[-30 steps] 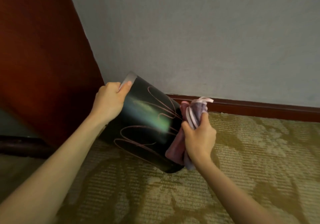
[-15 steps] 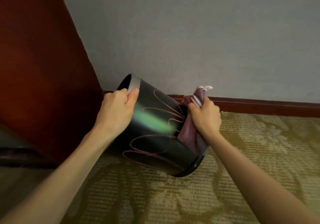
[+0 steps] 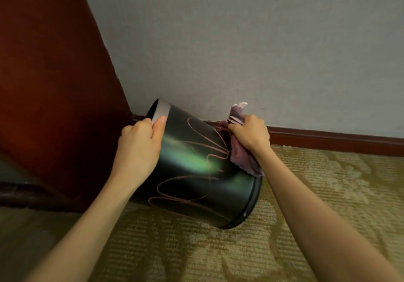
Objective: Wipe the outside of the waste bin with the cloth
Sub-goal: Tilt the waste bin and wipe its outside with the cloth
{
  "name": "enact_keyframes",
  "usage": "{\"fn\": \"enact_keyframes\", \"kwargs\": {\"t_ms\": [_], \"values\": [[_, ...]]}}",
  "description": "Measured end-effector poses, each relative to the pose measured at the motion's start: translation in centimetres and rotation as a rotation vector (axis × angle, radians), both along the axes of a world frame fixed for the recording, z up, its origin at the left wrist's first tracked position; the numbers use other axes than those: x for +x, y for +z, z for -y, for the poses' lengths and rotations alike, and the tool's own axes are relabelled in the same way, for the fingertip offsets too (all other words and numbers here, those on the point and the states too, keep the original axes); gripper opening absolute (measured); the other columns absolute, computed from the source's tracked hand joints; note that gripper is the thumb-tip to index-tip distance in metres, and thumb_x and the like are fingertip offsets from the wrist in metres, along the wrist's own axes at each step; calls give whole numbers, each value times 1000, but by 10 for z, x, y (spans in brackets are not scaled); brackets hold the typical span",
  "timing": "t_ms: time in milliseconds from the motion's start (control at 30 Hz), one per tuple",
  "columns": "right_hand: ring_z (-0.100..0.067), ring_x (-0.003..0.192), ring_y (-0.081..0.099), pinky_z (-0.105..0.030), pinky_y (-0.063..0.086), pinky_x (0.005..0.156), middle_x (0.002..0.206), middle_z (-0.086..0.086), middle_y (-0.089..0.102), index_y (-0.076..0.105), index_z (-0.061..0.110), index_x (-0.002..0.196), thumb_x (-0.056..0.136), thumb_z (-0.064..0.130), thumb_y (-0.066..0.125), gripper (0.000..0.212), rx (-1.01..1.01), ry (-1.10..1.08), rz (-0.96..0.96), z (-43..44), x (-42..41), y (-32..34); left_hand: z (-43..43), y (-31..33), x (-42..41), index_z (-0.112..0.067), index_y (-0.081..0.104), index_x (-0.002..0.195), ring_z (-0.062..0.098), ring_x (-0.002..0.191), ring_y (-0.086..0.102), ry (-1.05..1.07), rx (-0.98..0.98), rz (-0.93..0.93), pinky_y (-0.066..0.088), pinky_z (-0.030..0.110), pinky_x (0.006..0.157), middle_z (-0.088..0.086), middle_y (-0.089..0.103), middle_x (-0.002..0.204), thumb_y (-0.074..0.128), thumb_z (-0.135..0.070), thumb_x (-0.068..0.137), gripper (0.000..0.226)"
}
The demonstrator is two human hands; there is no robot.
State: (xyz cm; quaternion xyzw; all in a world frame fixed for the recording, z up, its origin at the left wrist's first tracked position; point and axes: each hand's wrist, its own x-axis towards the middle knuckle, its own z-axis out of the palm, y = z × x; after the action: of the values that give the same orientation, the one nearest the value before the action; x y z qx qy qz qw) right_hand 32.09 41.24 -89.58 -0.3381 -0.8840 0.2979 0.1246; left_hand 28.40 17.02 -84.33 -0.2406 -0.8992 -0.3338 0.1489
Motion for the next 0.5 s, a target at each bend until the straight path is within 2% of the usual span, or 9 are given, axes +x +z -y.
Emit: {"fn": "enact_keyframes", "kwargs": {"t_ms": [133,267,333,400,500], "values": [[-41,85,60,-35,35,64,92,-18,67,60,14,90,80,53,58,41,32,-65,-179,26,23,5,1,-1,-2,-7,50,65,37,68,53,3,-4,42,34,37,57,10,52,63,31,-41,97,50],[-35,76,59,-32,31,63,87,-11,66,53,17,95,81,35,56,22,39,-192,-324,57,44,3,-6,3,-4,-5,50,66,41,73,55,22,-10,38,39,42,60,19,57,70,32,-40,97,50],[-26,66,49,-31,30,63,80,-3,59,45,22,91,83,29,55,15,-27,-279,-398,73,56,0,-12,6,-5,-4,51,70,44,78,55,37,-28,41,40,45,65,24,59,78,32,-40,97,50],[-20,65,45,-30,30,64,79,5,52,39,26,92,84,26,55,18,-93,-357,-473,90,68,-5,-20,9,-4,-3,53,75,46,84,55,44,-57,51,39,45,67,27,60,86,32,-41,97,49],[-17,67,45,-30,30,64,82,7,50,35,27,96,85,25,56,24,-132,-407,-537,113,81,-14,-29,11,-2,-6,50,74,46,87,54,29,-80,58,35,42,66,27,60,88,32,-41,98,46]]}}
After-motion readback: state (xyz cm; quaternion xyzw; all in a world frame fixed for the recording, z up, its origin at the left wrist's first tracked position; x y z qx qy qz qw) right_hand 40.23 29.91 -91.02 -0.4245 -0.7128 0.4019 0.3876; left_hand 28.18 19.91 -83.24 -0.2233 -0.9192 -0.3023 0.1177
